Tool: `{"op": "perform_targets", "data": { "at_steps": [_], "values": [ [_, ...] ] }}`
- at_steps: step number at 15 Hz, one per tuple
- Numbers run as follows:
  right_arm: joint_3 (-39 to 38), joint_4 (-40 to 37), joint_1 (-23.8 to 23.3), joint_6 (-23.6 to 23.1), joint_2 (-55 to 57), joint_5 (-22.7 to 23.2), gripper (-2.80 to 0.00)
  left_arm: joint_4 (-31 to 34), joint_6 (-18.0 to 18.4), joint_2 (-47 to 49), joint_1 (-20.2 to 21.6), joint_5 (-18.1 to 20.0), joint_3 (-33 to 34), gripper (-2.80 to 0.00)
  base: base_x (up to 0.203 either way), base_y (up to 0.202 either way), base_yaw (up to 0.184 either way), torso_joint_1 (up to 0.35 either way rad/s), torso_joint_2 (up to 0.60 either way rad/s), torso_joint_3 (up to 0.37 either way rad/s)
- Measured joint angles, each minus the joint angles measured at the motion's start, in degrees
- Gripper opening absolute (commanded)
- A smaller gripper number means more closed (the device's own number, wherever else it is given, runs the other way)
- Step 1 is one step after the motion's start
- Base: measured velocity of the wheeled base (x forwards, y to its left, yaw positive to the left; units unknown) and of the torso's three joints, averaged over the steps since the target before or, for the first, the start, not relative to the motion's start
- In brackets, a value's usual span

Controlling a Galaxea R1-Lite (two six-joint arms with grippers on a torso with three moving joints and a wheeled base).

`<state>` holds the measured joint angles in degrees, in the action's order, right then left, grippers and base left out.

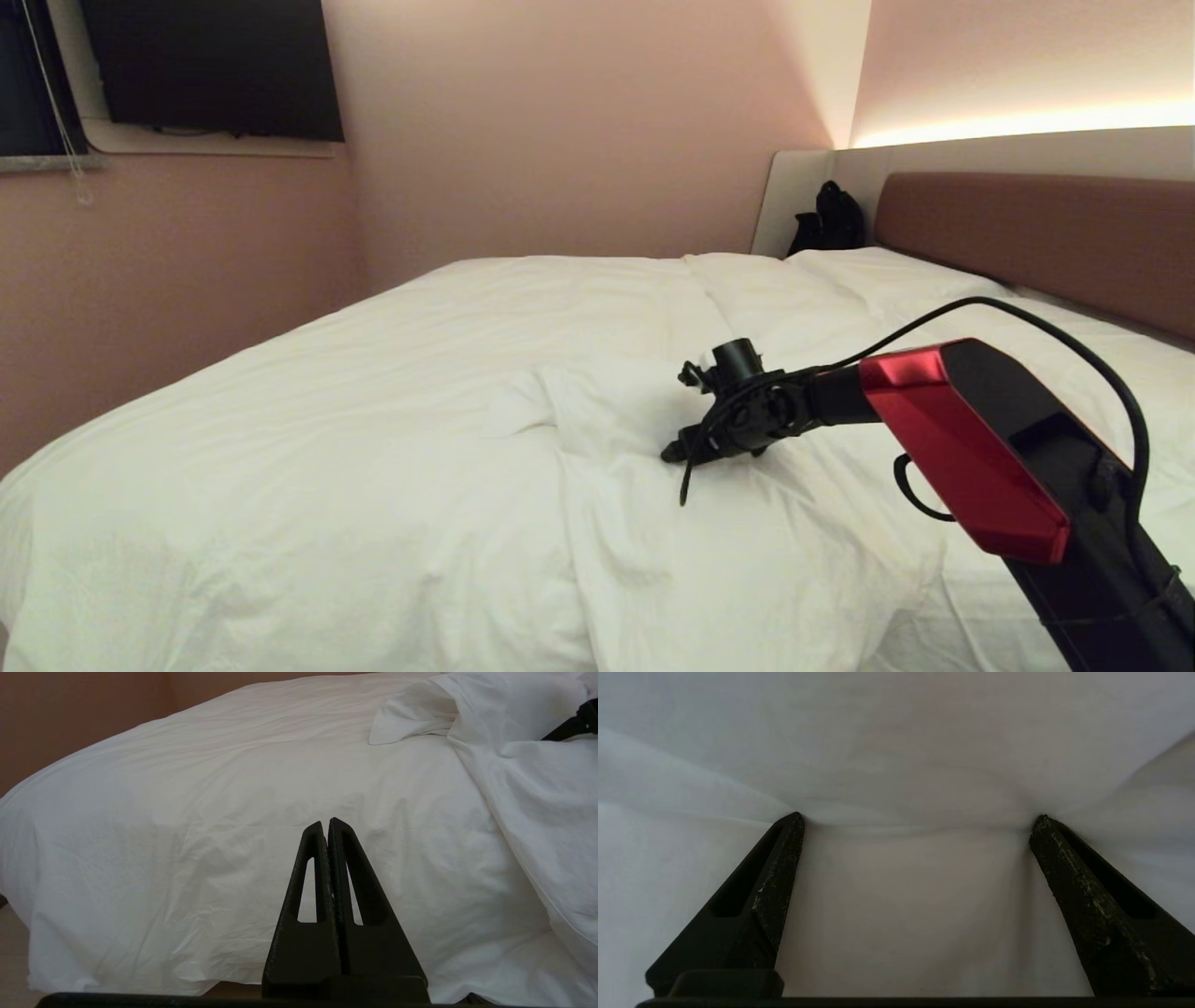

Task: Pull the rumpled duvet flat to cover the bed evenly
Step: Flatten the corners of the folded blanket

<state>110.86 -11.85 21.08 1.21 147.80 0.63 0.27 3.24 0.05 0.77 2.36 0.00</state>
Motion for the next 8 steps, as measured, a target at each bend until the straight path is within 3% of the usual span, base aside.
{"op": "perform_targets", "data": {
  "at_steps": [4,5,6,8],
  "values": [
    [0.0,0.0,-0.2,-0.9,2.5,-0.6,0.0,0.0,0.0,0.0,0.0,0.0,0.0,-2.8,0.0,0.0,0.0,0.0,0.0,0.0],
    [0.0,0.0,-0.2,-1.0,2.8,-0.6,-0.55,0.0,0.0,0.0,0.0,0.0,0.0,-2.8,0.0,0.0,0.0,0.0,0.0,0.0],
    [0.0,-0.1,-0.2,-1.1,3.2,-0.6,-2.8,0.0,0.0,0.0,0.0,0.0,0.0,-2.8,0.0,0.0,0.0,0.0,0.0,0.0],
    [-0.1,-0.4,-0.4,-1.3,3.9,-0.7,-2.8,0.0,0.0,0.0,0.0,0.0,0.0,-2.8,0.0,0.0,0.0,0.0,0.0,0.0]
  ]
}}
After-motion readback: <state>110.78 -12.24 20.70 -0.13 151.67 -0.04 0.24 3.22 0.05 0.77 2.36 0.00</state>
